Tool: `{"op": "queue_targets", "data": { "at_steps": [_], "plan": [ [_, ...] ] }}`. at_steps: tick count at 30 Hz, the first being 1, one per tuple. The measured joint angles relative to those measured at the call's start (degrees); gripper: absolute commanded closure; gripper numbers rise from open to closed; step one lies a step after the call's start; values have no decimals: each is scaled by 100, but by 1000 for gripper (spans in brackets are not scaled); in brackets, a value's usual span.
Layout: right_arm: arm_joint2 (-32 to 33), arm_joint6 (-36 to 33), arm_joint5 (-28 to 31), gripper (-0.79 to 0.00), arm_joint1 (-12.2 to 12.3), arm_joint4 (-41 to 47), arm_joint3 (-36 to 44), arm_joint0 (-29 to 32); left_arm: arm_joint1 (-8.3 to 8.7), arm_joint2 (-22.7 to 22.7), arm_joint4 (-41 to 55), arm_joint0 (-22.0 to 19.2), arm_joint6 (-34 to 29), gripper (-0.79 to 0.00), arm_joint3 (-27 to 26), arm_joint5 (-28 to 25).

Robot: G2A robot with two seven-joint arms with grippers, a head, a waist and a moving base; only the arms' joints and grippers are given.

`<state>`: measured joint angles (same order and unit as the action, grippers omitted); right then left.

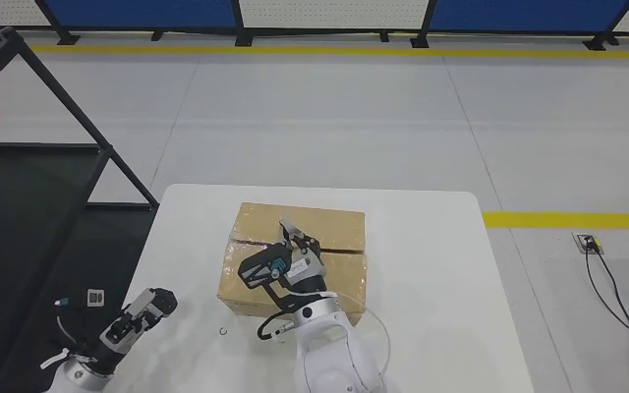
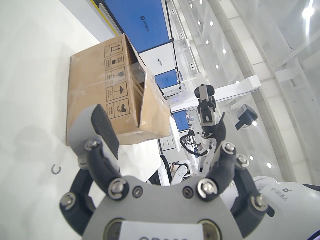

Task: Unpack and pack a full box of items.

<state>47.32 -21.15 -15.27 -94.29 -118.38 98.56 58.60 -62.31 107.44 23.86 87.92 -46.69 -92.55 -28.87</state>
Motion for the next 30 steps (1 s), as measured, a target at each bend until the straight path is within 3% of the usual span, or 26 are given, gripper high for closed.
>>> {"op": "queue_targets", "data": {
  "at_steps": [14,30],
  "plan": [
    [-269,862,-87,0,-202,-75,-416,-375,-19,-117,-74,65,571,-785,-378,324],
    [-551,1943,-531,0,-516,193,-1018,-856,-26,-238,-10,131,653,-785,-497,326]
  ]
}}
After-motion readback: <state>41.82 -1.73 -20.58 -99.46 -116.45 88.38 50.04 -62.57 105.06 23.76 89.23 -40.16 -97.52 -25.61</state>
